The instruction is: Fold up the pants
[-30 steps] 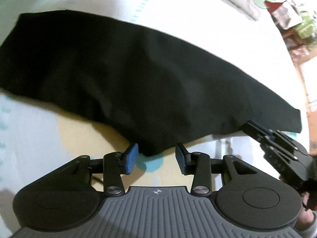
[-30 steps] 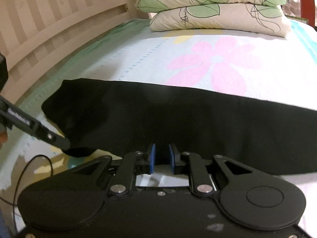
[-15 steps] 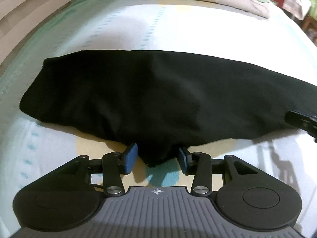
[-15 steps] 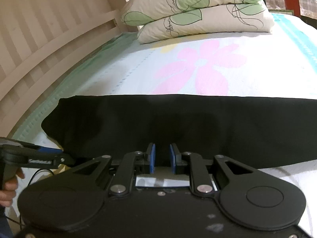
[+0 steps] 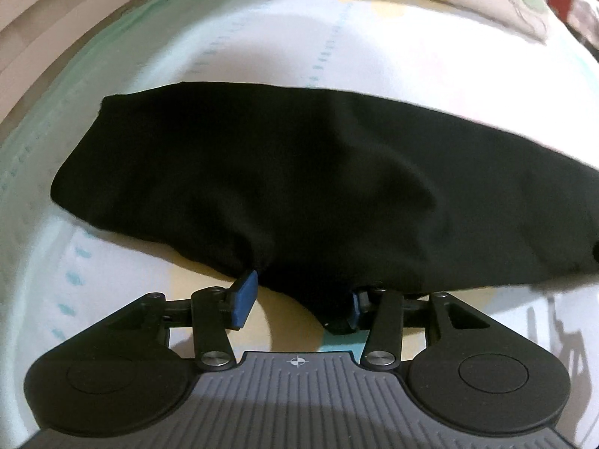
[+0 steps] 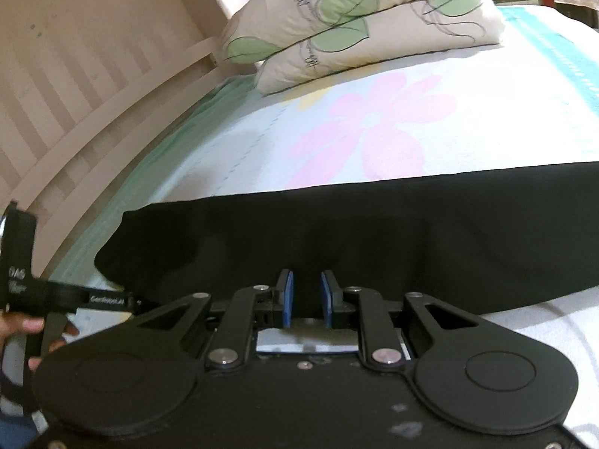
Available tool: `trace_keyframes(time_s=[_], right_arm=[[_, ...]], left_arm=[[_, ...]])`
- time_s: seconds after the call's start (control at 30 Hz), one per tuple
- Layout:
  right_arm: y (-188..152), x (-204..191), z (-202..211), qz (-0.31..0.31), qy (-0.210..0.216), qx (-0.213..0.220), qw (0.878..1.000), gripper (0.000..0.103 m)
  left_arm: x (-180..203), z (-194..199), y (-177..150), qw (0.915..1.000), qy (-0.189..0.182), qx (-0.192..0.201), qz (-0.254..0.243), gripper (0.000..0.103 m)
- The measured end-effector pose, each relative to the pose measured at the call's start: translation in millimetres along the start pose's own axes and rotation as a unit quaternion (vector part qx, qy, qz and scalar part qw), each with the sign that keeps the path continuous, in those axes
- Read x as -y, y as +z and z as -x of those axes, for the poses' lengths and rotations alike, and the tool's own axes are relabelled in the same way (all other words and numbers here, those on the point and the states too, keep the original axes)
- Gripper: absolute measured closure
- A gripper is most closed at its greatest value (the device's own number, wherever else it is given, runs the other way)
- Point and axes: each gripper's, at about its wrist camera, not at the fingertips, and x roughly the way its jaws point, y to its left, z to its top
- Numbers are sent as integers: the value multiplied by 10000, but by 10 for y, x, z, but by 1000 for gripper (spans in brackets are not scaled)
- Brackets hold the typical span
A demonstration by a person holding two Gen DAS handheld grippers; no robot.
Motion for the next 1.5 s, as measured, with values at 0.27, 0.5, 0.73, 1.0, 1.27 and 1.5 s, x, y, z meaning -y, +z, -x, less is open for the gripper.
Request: trace_keyframes(time_s=[0.27, 0.5, 0.73, 1.0, 1.27, 1.5], right_arm=[[-229, -677, -181, 1288, 740, -385, 9882, 68], [-482, -1242, -512, 2138, 949, -649, 9701, 59], [-680, -1547, -633, 2564, 913, -347, 9616, 59], [-710, -1785, -761, 2892, 469, -4, 9561, 59], [-750, -1849, -942, 3083, 285, -197, 9506, 89], [-535, -1759, -981, 1467, 717, -841, 9830, 92]], left_arm=[[-103, 31, 246, 9927, -620, -654, -805, 56], [-222, 263, 308, 9692, -1532, -1064, -1606, 56], [-474, 127, 570, 9879, -1479, -453, -107, 49], [-548, 213, 468, 9836, -1743, -442, -170, 49], [-791, 164, 495, 9827, -1769, -295, 470, 49], [-738, 190, 503, 9884, -1447, -114, 441, 49]])
